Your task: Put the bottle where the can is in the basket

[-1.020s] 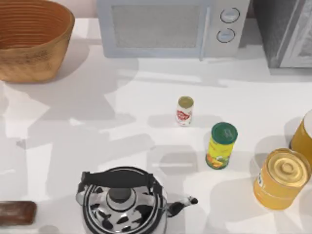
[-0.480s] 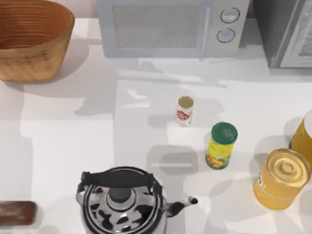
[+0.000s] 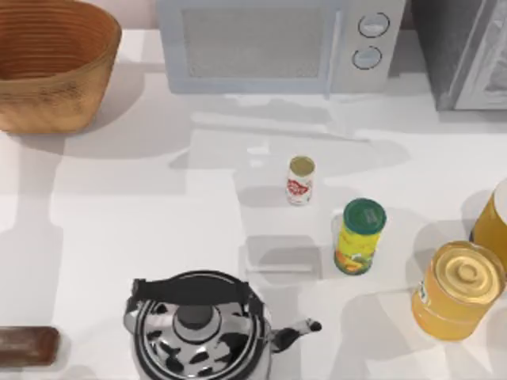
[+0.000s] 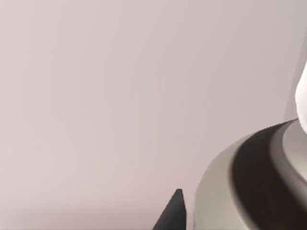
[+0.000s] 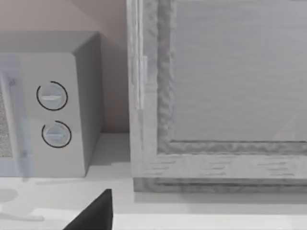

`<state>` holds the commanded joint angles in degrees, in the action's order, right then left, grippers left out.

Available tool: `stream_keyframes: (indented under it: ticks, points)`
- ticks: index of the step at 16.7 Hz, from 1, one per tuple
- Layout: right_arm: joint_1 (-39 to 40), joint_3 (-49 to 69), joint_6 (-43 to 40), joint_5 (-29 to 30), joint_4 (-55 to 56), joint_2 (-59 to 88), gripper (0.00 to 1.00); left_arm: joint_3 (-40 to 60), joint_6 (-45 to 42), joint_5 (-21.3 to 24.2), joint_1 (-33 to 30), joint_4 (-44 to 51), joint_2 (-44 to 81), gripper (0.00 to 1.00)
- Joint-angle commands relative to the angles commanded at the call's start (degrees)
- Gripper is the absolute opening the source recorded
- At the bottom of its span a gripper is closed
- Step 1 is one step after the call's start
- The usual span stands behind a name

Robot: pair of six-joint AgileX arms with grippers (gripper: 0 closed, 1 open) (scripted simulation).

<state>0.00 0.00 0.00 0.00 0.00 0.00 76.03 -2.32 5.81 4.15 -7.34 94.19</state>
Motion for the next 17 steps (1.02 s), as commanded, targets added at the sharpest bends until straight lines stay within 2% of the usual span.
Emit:
stream_keyframes:
  ticks: [7,17]
  points:
    - [0.0,0.0,0.0,0.0,0.0,0.0,1.0,0.18,-0.04,0.07,0.04,0.57,0.38,0.0]
    - [0.0,0.0,0.0,0.0,0.0,0.0,1.0,3.53,0.18,-0.29,-0.84,-7.51,11.63,0.0]
